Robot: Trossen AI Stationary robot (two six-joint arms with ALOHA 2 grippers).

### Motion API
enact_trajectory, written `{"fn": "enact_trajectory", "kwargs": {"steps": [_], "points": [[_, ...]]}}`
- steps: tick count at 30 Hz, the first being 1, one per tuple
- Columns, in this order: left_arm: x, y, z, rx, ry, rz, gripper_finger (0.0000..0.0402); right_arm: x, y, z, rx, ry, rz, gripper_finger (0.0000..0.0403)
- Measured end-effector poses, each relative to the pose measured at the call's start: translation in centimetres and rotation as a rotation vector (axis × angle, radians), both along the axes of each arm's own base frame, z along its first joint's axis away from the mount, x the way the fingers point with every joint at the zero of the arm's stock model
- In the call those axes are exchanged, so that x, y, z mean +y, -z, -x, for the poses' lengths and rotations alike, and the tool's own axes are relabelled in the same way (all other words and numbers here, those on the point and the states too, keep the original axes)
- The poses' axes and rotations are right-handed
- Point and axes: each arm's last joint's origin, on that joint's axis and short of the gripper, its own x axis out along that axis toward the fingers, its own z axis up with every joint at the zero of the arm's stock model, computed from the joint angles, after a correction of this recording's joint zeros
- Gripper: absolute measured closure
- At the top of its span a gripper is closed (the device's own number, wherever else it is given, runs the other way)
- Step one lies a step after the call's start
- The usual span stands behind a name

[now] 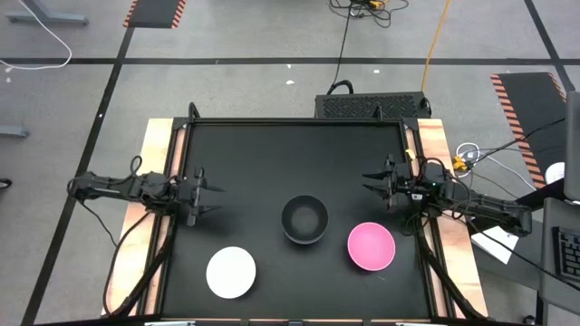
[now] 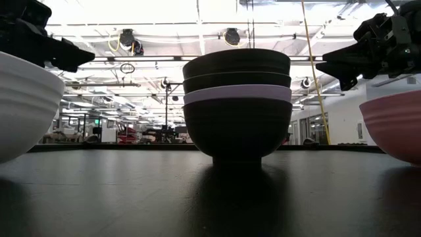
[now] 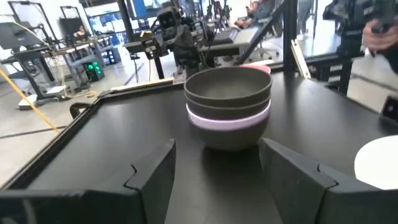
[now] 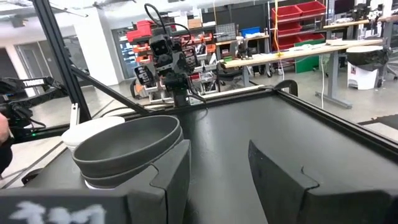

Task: Nest bowls inside each other
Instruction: Stack the pink bowl on top of the black bowl

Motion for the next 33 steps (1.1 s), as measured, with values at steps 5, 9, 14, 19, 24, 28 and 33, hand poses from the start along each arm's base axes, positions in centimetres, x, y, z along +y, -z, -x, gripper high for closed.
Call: {"fn": "enact_trajectory", "kwargs": {"steps": [5, 9, 14, 19, 24, 28, 33], "points": [[-0.1, 0.6, -0.2, 0.004, 0.021, 0.026, 0.0167, 0.2, -0.7, 0.0, -0.057, -0.073, 0.030, 0.0250], [-0.1, 0.6, -0.2, 0.006, 0.026, 0.026, 0.0167, 0.7, -1.1, 0.1, -0.020, -0.161, 0.017, 0.0250], [-0.1, 0.6, -0.2, 0.006, 0.026, 0.007, 0.0167, 1.2, -4.3, 0.3, 0.026, -0.186, 0.069, 0.0250], [-0.1, 0.6, -0.2, 0.007, 0.023, 0.005, 0.0167, 1.6, -7.3, 0.1, 0.067, -0.229, 0.116, 0.0250], [-0.1, 0.6, -0.2, 0.008, 0.021, 0.005, 0.0167, 1.9, -8.2, -1.3, 0.249, -0.291, 0.056, 0.0250], [-0.1, 0.6, -0.2, 0.008, 0.021, 0.005, 0.0167, 2.3, -7.6, -2.7, 0.454, -0.293, -0.023, 0.0250], [-0.1, 0.6, -0.2, 0.008, 0.020, 0.005, 0.0167, 2.8, -7.0, -3.4, 0.712, -0.254, -0.187, 0.0250]]}}
